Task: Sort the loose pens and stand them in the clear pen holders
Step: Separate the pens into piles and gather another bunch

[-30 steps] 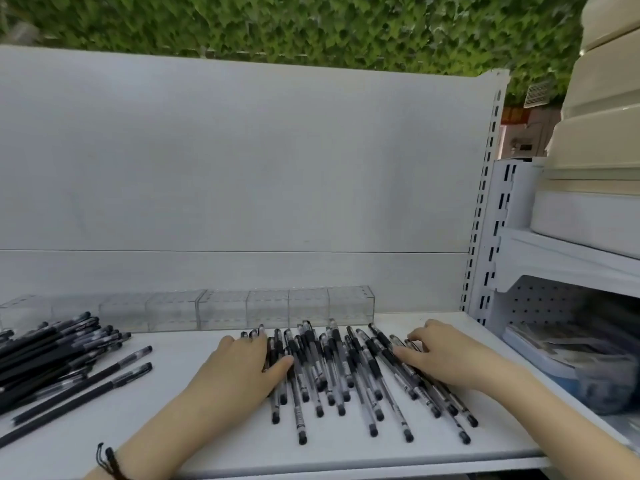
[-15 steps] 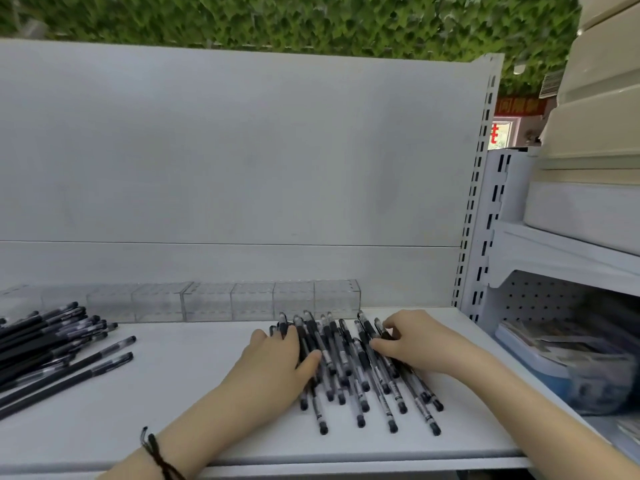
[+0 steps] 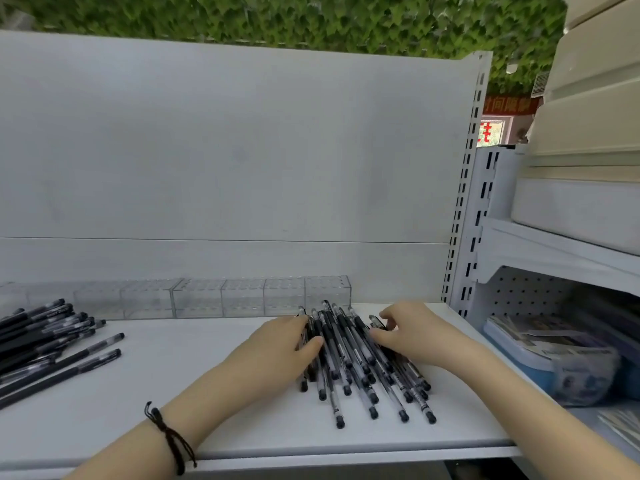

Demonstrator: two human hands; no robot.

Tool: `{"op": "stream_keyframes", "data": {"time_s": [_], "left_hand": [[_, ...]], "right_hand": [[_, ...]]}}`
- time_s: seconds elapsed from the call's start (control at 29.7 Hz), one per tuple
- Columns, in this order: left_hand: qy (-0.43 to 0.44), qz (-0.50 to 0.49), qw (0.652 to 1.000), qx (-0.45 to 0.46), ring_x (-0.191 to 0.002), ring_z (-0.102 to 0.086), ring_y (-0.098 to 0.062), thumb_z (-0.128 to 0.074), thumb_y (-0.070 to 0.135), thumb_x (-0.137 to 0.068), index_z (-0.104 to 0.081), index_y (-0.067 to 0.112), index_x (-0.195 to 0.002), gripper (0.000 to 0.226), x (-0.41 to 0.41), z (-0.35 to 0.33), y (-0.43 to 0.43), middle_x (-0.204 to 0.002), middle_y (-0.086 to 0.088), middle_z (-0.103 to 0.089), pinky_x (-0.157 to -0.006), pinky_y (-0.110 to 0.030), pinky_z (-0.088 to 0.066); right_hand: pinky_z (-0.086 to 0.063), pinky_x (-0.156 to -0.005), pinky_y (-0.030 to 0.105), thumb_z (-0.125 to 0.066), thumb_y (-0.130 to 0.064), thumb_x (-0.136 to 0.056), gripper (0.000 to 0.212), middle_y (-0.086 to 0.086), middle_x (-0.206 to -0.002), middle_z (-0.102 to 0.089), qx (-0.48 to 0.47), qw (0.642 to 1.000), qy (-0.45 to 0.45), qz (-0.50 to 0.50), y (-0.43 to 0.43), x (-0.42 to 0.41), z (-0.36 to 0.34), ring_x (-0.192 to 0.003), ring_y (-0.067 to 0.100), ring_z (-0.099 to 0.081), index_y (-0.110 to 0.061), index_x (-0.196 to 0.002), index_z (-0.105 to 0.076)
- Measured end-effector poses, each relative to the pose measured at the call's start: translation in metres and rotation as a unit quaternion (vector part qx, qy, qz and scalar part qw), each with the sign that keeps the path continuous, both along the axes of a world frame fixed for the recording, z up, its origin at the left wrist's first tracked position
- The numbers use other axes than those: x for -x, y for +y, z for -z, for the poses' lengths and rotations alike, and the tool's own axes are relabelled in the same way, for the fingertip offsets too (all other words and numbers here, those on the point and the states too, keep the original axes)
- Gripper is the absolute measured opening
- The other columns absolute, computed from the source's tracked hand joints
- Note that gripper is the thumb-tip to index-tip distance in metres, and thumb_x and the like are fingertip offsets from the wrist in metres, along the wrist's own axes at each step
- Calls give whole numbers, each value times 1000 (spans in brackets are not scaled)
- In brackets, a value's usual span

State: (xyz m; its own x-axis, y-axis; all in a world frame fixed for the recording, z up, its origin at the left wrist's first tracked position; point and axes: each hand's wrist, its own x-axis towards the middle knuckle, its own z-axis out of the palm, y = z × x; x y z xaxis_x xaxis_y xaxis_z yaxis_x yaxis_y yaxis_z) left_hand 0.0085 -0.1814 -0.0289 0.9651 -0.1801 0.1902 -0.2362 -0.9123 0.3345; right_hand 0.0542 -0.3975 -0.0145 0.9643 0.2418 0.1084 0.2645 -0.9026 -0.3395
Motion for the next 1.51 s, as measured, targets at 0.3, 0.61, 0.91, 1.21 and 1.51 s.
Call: {"op": "stream_keyframes", "data": {"time_s": [0.3,0.61,0.91,1.21,1.51], "left_hand": [[-56,-6,997,-58,-123,-48,-12,-35,45,-100,-38,32,-142,44,3,4,17,-140,8,-46,-99,-31,-42],[-119,-6,986,-115,-110,-55,-14,-35,42,-100,-46,33,-129,32,3,4,31,-121,9,-56,-85,-30,-46],[-266,34,921,-282,-49,-55,-19,-81,34,-59,-63,22,-68,23,-25,-2,75,-56,5,-55,-42,-24,-37],[-203,58,968,-135,-113,-55,-14,-31,45,-98,-51,32,-125,36,-44,-10,66,-119,11,-61,-83,-30,-43],[-112,42,991,52,-92,-54,4,-44,41,-95,-60,37,-102,18,-46,4,70,-94,25,-60,-75,-24,-44]], "right_hand": [[-51,-89,34,-50,-41,-95,38,2,-112,-65,44,999,-26,-3,-10,3,-1,-98,17,-61,-16,-123,-61],[-51,-86,35,-42,-42,-96,38,1,-118,-61,146,985,-96,3,-1,6,-8,-106,20,-59,-18,-120,-59],[-49,-87,35,-45,-47,-95,40,1,-118,-60,148,981,-113,-47,52,-3,-24,-107,22,-57,-20,-122,-57],[-41,-69,30,-62,-57,-83,48,-6,-68,-44,176,984,-5,31,92,-38,-32,-70,17,-50,-20,-64,-37],[-26,-40,21,-75,-35,-79,48,-8,-40,-37,-36,997,68,-4,86,-52,-24,-42,12,-35,-18,-54,-38]]}}
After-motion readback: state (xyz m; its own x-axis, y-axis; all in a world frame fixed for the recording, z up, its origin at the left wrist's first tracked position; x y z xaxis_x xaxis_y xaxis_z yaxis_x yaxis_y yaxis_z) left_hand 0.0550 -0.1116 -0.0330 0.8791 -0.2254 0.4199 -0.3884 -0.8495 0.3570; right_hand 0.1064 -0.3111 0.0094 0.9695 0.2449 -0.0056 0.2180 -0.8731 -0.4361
